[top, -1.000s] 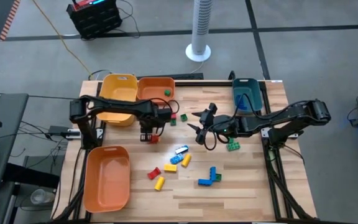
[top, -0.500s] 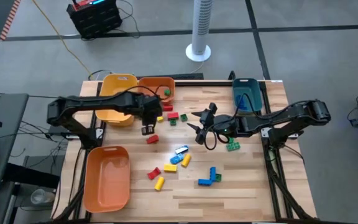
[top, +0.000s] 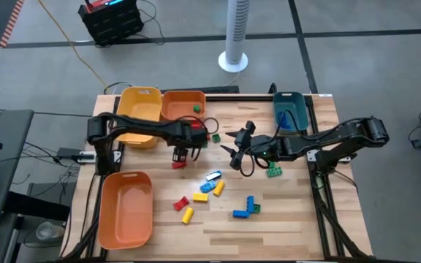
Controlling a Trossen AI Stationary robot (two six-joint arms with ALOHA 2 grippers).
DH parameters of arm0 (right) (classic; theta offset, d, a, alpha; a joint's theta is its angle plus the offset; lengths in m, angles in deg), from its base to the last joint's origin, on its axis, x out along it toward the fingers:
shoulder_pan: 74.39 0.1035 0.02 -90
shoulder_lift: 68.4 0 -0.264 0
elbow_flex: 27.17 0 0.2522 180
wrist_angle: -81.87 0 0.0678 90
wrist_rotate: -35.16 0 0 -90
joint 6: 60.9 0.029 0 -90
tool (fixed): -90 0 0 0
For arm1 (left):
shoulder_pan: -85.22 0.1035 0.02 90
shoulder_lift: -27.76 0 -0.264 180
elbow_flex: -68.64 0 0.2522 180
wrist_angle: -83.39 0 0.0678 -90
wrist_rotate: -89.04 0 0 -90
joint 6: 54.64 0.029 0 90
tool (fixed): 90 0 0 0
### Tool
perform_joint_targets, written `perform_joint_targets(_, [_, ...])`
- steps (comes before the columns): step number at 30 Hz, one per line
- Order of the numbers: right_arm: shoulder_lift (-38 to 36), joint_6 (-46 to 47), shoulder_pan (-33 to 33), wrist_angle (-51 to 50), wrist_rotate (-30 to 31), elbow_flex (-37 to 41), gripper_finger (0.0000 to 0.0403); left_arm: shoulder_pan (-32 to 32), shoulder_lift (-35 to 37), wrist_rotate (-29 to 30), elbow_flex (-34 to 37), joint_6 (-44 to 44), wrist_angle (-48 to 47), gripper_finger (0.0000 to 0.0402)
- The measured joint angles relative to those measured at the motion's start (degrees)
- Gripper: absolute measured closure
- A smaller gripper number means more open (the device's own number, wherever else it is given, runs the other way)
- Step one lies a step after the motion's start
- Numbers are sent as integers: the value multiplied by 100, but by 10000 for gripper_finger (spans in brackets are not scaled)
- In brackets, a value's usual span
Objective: Sort blocks
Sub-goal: Put the yellow wooden block into the yellow bin
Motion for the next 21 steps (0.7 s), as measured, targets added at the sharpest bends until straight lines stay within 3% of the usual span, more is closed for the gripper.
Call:
perform_joint_targets(5, [0,-15,-2,-4,-1,0,143,-216,-11,511,1,1167,190,134])
perform_joint_targets(15, [0,-33,-4,67,-1,0,143,-243,-19,325,186,3536,478,134])
perform_joint_targets(21, [0,-46,0,115,-1,0,143,-89,-16,104,202,4295,815,134])
